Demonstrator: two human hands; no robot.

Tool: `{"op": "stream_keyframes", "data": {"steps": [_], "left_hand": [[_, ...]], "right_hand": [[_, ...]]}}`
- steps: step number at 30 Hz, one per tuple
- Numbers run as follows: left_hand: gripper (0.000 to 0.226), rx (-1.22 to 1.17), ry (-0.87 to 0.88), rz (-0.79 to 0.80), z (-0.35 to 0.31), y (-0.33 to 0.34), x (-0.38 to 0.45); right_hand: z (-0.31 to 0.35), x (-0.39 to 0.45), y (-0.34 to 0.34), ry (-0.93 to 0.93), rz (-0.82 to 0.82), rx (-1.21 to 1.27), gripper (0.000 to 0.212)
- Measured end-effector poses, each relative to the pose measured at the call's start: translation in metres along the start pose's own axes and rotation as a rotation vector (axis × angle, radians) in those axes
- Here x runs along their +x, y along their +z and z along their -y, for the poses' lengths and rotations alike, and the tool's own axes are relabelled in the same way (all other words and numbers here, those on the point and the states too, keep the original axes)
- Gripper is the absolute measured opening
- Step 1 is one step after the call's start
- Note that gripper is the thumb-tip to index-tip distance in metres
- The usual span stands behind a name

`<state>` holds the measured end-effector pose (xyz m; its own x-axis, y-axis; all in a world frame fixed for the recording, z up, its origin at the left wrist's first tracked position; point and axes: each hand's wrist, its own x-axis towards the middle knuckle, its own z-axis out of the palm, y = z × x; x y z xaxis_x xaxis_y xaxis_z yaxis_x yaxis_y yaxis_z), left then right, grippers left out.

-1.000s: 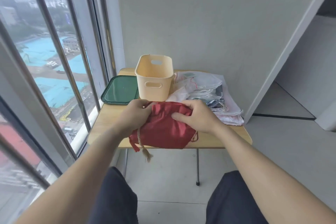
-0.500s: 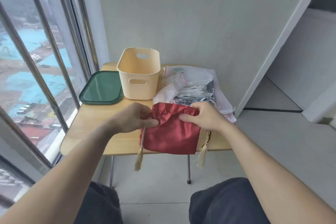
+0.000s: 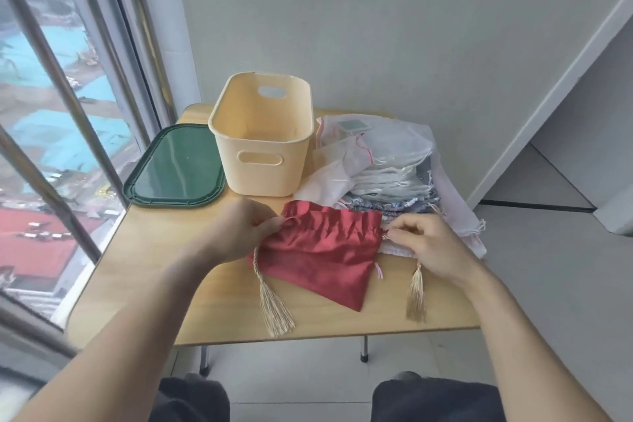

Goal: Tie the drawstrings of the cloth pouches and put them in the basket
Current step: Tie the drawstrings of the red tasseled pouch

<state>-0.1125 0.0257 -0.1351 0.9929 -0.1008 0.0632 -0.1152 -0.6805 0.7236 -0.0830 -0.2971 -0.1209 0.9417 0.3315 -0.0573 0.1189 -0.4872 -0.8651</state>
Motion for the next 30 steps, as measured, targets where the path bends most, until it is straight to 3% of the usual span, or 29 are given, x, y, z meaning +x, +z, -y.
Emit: {"op": "stream_keyframes", "data": {"steps": [4, 8, 11, 14, 20, 25, 30], "left_hand": [[0.005, 0.002, 0.006, -0.146, 0.004, -0.004, -0.002], [0.010, 0.001, -0.040, -0.235, -0.001, -0.006, -0.003], [0.019, 0.082, -0.051, -0.290, -0.004, -0.006, -0.004], [0.029, 0.092, -0.078, -0.309, -0.005, -0.009, -0.005], [0.049, 0.052, -0.093, -0.199, -0.005, -0.014, -0.011], [0.060, -0.214, -0.148, -0.148, -0.010, -0.006, -0.013], [0.030, -0.885, -0.366, -0.345, -0.017, -0.008, -0.009]], "right_hand": [[-0.007, 0.002, 0.002, -0.083, -0.112, -0.039, 0.009], [-0.009, 0.002, 0.005, -0.100, -0.194, -0.015, 0.007], [-0.007, 0.002, 0.003, -0.077, -0.241, 0.039, 0.021], [-0.007, 0.003, 0.002, -0.002, -0.285, 0.230, 0.034], [-0.002, 0.006, 0.002, 0.070, -0.421, 0.768, 0.037], [0.010, 0.002, 0.011, 0.042, -0.520, 1.107, 0.037], [0.017, -0.002, 0.014, 0.096, -0.595, 1.168, 0.046]]}}
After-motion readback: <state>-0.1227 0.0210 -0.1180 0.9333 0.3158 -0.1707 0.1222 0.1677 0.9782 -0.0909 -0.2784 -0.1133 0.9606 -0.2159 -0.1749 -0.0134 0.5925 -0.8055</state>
